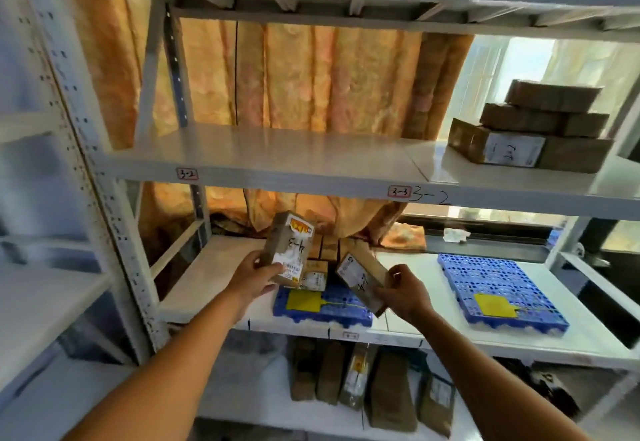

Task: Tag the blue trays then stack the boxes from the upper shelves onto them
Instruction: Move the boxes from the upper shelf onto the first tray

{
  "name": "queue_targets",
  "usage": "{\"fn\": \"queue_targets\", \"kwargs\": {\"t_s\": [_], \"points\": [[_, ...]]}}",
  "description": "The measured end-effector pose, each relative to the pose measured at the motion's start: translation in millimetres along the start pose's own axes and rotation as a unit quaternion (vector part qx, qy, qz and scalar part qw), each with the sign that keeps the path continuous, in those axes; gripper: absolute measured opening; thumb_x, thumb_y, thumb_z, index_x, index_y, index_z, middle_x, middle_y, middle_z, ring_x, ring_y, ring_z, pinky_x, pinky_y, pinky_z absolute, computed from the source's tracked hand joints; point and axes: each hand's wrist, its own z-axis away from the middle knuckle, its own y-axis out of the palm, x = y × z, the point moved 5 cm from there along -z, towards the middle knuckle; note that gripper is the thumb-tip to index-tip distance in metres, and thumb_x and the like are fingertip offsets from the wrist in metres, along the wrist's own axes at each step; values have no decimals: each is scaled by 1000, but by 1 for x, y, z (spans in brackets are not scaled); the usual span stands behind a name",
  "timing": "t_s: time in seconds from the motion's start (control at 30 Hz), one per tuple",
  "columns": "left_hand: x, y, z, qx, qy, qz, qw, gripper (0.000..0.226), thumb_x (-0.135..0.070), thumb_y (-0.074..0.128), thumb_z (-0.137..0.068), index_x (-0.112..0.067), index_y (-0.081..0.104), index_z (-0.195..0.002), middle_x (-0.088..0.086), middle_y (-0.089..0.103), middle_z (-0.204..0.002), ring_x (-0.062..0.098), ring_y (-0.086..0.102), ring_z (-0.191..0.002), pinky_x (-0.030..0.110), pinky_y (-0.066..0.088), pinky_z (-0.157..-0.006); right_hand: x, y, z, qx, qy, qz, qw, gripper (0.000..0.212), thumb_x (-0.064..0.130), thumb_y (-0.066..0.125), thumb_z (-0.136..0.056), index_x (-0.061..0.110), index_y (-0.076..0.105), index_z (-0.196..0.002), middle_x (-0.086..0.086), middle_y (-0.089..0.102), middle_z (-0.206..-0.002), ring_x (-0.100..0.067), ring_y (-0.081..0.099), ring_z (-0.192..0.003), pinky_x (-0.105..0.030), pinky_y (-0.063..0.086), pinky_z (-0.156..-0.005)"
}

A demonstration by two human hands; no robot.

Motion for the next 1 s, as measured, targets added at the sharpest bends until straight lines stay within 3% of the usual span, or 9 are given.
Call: {"fn": "queue_targets", "kwargs": {"t_s": [0.1,0.2,0.3,0.4,0.5,0.7,0.8,0.93,1.0], "points": [[13,-4,-56,-4,2,-24,1000,44,-15,82,-84,-16,57,-120,9,64,-122,23,70,-103,34,58,-82,-18,32,-48,-8,-24,105,994,55,41,84,-78,22,59,-123,-6,59,-119,-20,58,-95,-24,51,-65],[27,-3,-110,8,-2,-45,999,42,-18,86,-79,-19,59,-111,7,67,-117,20,73,-96,27,59,-74,-35,64,-89,0,-42,156,987,63,38,85,-77,23,59,-133,-6,53,-126,-26,55,-107,-37,56,-86],[32,-2,-151,28,-5,-71,997,42,-20,89,-75,-23,62,-108,6,70,-112,18,75,-94,25,60,-75,-47,84,-120,18,-72,232,970,63,42,78,-82,29,56,-139,1,56,-130,-26,47,-120,-38,53,-87],[28,0,-182,38,-7,-82,996,44,-18,90,-74,-25,64,-108,6,70,-111,19,74,-96,29,61,-81,-56,94,-140,31,-93,282,955,59,47,73,-85,34,55,-140,7,60,-133,-22,47,-120,-35,54,-86],[21,2,-210,46,-7,-92,995,51,-18,91,-73,-24,64,-116,5,69,-115,21,73,-100,39,60,-92,-63,102,-151,61,-83,247,963,58,46,74,-87,35,54,-140,9,56,-137,-18,48,-119,-32,54,-84],[16,16,-241,68,-4,-102,993,59,-18,91,-69,-30,64,-120,4,63,-121,23,70,-106,42,58,-96,-69,112,-160,67,-116,197,971,55,42,71,-90,33,55,-143,10,50,-145,-17,51,-124,-30,54,-93],[17,23,-248,78,-6,-126,989,63,-30,92,-59,-38,65,-116,1,63,-121,26,67,-110,46,54,-100,-71,112,-158,59,-128,171,975,53,38,73,-92,31,56,-142,8,43,-153,-21,52,-131,-31,56,-95],[22,28,-254,106,-20,-128,986,73,-35,91,-56,-29,66,-124,5,67,-120,23,72,-103,45,58,-95,-56,100,-158,-39,-157,167,972,58,45,69,-93,27,53,-145,0,46,-154,-23,44,-139,-38,55,-98],[26,30,-258,120,-26,-122,985,72,-34,93,-60,-26,65,-125,6,68,-121,23,73,-102,45,59,-94,-36,94,-161,-106,-176,85,975,56,52,59,-95,26,51,-145,1,53,-147,-18,47,-133,-35,51,-97]]}}
